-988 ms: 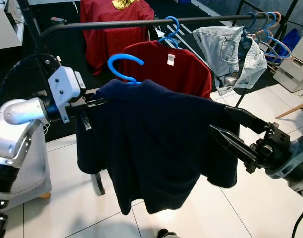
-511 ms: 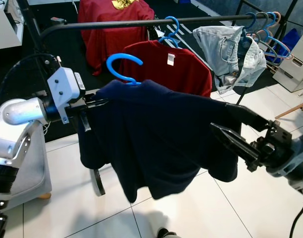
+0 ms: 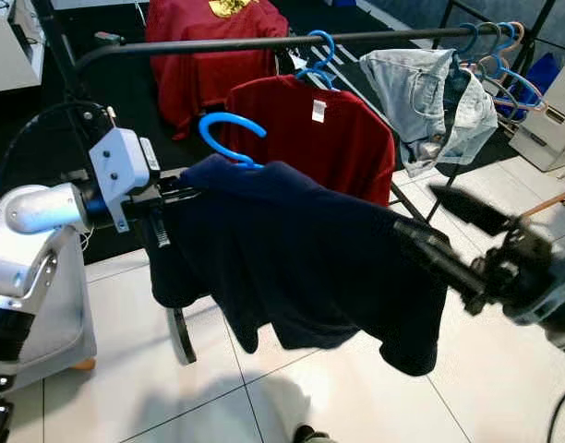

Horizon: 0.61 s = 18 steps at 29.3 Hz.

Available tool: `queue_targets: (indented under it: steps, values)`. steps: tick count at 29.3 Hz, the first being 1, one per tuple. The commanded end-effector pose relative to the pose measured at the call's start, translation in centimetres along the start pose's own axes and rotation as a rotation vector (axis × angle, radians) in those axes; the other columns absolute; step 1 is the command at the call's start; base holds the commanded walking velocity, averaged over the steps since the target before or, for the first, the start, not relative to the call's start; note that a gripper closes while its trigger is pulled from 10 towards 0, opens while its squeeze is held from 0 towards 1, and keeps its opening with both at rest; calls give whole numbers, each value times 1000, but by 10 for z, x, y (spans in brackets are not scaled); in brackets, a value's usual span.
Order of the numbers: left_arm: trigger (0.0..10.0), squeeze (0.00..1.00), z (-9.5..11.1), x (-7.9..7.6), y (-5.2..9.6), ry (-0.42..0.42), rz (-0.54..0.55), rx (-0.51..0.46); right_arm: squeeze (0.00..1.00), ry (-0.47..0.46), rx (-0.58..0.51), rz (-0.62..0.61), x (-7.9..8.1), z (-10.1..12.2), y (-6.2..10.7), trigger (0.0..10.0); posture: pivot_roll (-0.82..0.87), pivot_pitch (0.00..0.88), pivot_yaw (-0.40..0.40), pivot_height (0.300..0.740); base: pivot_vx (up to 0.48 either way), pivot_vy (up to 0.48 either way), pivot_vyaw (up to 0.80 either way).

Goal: Hang hanger

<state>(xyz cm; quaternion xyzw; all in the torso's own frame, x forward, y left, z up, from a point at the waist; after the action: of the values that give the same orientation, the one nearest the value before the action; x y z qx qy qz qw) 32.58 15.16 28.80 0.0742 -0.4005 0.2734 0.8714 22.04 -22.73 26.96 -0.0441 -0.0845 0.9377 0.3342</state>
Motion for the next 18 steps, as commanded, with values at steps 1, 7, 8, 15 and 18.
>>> queue_targets:
  steps: [1,7,8,15,18]
  values:
    - [10000,0,7,0,1,-15,-7,-32,0,4,87,3,1,-12,0,10000,11,174,-40,740,0,0,0]
    - [10000,0,9,2,2,-20,-4,-33,0,4,141,-17,-1,-19,3,10000,13,177,-39,740,0,0,0]
    - [10000,0,9,2,2,-20,-4,-33,0,4,141,-17,-1,-19,3,10000,13,177,-39,740,0,0,0]
    - [10000,0,8,5,3,-26,7,-29,0,2,207,-66,-7,-31,6,0,13,178,-37,740,0,0,0]
    - [10000,0,8,5,3,-27,8,-28,0,5,214,-66,-8,-32,6,0,13,178,-37,740,0,0,0]
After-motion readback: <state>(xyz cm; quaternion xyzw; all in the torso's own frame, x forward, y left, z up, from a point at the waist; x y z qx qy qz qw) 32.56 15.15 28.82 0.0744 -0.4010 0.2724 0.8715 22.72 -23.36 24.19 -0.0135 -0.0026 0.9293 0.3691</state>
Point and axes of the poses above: a point about 5 cm out from each wrist's last joint towards the gripper, its own y axis pointing back from the gripper into the wrist, its own z axis along the axis of the wrist's last joint, x = y × z, the point moved 2 cm from there along -y, pointing out of the wrist towards the gripper, and after that the axes turned 2 degrees about -y, right-handed, at the moved point
